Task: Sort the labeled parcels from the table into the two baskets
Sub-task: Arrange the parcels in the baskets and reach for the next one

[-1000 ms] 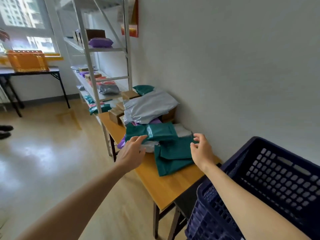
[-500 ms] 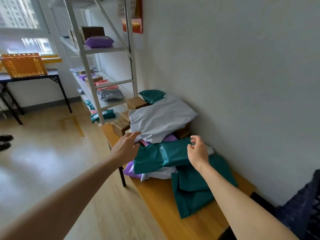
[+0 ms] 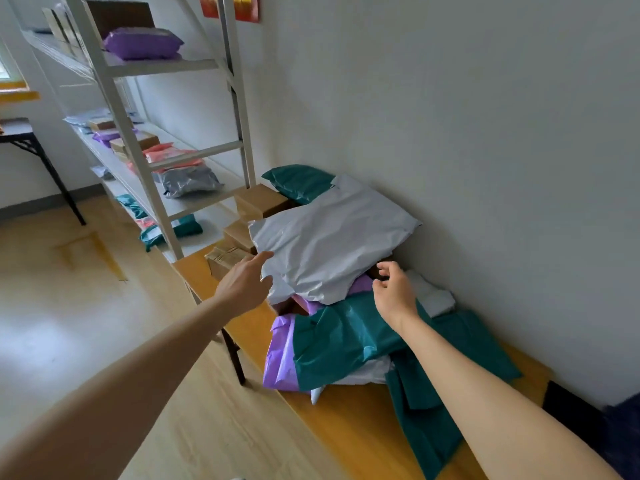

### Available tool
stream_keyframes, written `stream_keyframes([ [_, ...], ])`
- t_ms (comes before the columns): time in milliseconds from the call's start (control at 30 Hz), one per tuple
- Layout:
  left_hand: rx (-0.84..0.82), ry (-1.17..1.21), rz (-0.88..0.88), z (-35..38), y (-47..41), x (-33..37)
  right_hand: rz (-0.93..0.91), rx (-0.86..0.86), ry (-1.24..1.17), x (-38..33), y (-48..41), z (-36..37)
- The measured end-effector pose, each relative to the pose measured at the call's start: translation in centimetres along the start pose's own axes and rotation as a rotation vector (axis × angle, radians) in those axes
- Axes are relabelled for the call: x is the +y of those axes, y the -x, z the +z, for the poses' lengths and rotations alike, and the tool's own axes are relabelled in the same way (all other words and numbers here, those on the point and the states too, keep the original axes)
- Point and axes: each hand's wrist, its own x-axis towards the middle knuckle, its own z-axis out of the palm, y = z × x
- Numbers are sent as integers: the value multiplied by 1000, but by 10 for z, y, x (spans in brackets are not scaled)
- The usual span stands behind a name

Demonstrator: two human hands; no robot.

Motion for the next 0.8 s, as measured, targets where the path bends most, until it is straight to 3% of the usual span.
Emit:
stream_keyframes([
  [433, -284, 122, 120, -6, -167, -101, 121, 139, 105, -66, -75, 114],
  [800, -432, 306, 43, 35, -230, -92, 123, 42, 314, -58, -112, 137],
])
